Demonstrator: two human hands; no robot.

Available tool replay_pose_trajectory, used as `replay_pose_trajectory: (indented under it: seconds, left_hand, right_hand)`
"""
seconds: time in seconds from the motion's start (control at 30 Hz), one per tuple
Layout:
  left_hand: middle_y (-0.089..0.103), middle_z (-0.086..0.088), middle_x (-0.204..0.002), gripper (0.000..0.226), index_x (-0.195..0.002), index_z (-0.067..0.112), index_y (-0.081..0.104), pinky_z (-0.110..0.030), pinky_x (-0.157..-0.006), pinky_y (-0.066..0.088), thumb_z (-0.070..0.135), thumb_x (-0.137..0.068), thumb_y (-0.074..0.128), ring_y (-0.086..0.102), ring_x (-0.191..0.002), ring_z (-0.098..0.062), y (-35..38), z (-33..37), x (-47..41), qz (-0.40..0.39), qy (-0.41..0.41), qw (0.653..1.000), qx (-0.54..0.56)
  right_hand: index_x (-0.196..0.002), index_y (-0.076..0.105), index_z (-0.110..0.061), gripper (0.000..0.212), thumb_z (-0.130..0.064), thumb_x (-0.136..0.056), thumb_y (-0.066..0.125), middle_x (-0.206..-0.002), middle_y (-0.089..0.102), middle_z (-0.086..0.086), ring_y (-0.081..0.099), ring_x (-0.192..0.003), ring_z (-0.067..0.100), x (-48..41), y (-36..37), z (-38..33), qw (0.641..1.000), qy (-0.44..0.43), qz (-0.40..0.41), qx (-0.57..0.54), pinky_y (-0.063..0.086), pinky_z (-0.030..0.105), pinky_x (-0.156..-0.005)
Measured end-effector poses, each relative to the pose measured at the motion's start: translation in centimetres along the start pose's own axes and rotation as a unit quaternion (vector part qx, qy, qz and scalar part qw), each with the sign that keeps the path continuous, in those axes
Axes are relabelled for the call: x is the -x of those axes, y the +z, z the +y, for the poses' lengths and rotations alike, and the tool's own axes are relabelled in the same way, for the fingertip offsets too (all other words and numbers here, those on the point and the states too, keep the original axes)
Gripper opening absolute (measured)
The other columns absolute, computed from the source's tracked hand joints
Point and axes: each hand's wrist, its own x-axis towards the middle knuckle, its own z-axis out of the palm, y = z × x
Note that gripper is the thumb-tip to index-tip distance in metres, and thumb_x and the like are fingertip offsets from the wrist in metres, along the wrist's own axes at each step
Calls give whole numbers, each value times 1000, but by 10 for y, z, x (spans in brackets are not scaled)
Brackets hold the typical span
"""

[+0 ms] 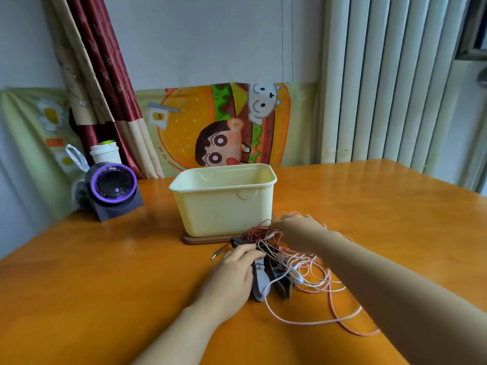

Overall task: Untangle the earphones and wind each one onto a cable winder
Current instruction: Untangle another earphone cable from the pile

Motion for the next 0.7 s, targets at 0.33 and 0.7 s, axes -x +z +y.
replay_pose_trajectory:
  seconds: [0.33, 0.7]
  left_hand:
    - [40, 20, -143, 42, -135, 32, 50, -20, -106, 38, 12, -100, 41, 39, -130, -2, 5, -4, 2, 31, 0, 1000, 3]
    - [41, 18, -143, 41, -135, 31, 51, -15, -100, 39, 12, -100, 42, 39, -129, -3, 3, -2, 3, 50, -1, 999, 7]
  right_hand:
    - [-119, 62, -26, 29, -20, -99, 41, -117, 59, -3, 55, -105, 19, -22, 6, -9, 999, -30, 27, 18, 35, 36, -91]
    - [-110, 61, -22, 28, -5, -90, 50, -109, 61, 1, 58, -96, 20, -18, 4, -8, 998, -52, 18, 43, 52, 34, -82]
